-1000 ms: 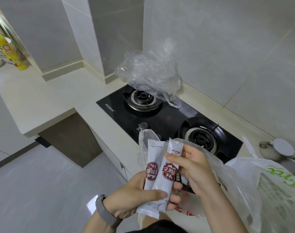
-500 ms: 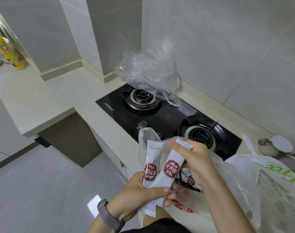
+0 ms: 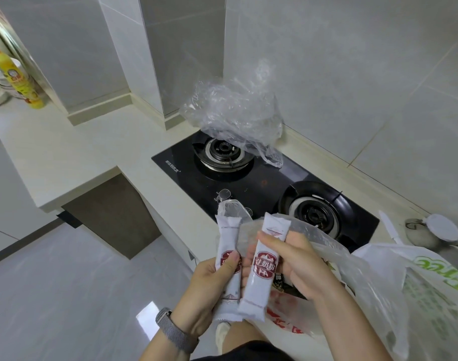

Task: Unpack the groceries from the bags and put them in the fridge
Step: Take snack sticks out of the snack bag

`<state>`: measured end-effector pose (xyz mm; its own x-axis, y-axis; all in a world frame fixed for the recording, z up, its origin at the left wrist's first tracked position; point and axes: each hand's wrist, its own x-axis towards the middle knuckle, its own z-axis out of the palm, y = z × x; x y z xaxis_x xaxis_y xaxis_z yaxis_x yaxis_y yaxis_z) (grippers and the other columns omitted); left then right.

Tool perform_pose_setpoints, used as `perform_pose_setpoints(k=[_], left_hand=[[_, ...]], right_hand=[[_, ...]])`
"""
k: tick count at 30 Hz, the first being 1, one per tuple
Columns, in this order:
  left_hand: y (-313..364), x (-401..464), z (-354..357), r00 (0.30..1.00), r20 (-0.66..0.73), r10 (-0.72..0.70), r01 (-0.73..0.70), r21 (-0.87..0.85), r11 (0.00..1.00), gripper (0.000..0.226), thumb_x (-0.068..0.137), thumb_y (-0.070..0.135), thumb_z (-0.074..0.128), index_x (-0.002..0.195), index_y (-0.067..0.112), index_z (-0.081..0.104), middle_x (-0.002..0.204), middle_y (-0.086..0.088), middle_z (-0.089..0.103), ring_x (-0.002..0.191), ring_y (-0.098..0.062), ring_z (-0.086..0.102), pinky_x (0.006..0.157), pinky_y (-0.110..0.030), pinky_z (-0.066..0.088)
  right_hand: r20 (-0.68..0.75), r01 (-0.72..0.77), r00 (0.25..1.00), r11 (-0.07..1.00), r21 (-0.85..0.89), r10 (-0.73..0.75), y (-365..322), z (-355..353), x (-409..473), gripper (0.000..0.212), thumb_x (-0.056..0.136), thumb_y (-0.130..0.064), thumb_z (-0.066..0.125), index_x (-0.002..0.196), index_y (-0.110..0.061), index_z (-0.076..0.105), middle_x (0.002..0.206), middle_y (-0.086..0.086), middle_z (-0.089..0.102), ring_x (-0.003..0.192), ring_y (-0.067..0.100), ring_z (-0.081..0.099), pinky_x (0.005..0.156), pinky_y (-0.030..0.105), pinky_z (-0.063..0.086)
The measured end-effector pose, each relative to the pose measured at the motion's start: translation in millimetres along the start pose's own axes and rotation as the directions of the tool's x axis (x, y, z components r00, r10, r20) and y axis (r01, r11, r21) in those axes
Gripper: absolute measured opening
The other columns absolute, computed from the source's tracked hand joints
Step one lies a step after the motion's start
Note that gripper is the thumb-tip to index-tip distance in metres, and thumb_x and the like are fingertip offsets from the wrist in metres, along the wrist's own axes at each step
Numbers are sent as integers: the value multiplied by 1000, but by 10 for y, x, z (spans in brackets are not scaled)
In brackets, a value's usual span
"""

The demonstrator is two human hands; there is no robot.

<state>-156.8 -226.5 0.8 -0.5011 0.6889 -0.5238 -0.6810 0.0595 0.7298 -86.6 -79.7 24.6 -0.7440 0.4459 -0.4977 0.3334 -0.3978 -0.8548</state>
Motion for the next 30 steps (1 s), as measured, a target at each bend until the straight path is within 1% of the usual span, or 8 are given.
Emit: perform_pose_setpoints(k=[3, 9, 13, 18, 21, 24, 28, 30], left_hand=[[-40, 4, 9, 1000, 3, -14, 14, 37, 999, 34, 78, 30, 61, 84, -1, 75, 92, -26, 72, 72, -28, 71, 67, -35, 61], [-6, 17, -35, 989, 145, 0, -33, 221, 975, 40, 94, 31, 46, 108, -2, 65, 104, -16, 72, 92, -28, 70, 73, -29, 57], [3, -10, -124, 959, 281, -38, -22, 205, 979, 31, 95, 17, 53, 121, 0, 56, 118, -17, 67, 106, -31, 66, 85, -34, 55], [-23, -98, -271, 958, 285, 22, -47, 81, 996, 30, 87, 2, 62, 116, -3, 62, 118, -23, 65, 104, -32, 65, 87, -36, 54], [-38, -195, -402, 983, 184, 3, -14, 59, 998, 33, 88, 18, 62, 116, 0, 64, 119, -23, 65, 110, -35, 62, 95, -41, 52], [-11, -302, -522, 998, 3, 55, -55, 3, 998, 39, 90, 29, 59, 117, 1, 64, 118, -22, 65, 111, -36, 62, 98, -45, 49], [63, -531, -590, 956, -251, 150, -159, -12, 987, 39, 89, 34, 52, 112, 6, 67, 107, -18, 71, 95, -28, 68, 92, -44, 53], [61, -681, -654, 911, -373, 173, -211, -63, 975, 43, 87, 36, 49, 112, 5, 66, 105, -18, 72, 96, -31, 69, 88, -45, 55]], right_hand=[[38, -17, 999, 1000, 9, 17, 32, 80, -12, 33, 72, -32, 72, 91, -6, 69, 87, 12, 73, 81, 23, 69, 82, 40, 54], [108, -58, 993, 998, 24, 55, 72, 229, -13, 39, 68, -36, 73, 97, -10, 74, 95, 14, 75, 84, 24, 72, 70, 33, 56], [86, -101, 991, 995, -12, 102, 18, 262, 82, 43, 64, -30, 81, 97, -4, 73, 95, 21, 73, 80, 30, 70, 72, 39, 58], [61, -113, 992, 993, 34, 111, -54, 373, 183, 44, 67, -26, 77, 101, 1, 70, 93, 20, 73, 81, 31, 71, 74, 41, 59], [64, -124, 990, 992, 34, 122, -118, 515, 240, 55, 62, -32, 78, 108, -4, 69, 98, 16, 74, 92, 32, 71, 83, 45, 57], [187, -210, 964, 974, 90, 190, -172, 718, 294, 51, 67, -35, 72, 114, -14, 69, 106, 11, 73, 99, 29, 69, 83, 46, 56], [441, -340, 864, 927, 157, 242, -96, 1142, 276, 35, 93, -39, 46, 122, -30, 64, 121, 7, 68, 115, 29, 61, 93, 47, 51], [515, -328, 827, 938, 110, 228, -32, 1409, 233, 35, 91, -40, 46, 124, -36, 59, 120, 7, 69, 113, 29, 63, 92, 47, 51]])
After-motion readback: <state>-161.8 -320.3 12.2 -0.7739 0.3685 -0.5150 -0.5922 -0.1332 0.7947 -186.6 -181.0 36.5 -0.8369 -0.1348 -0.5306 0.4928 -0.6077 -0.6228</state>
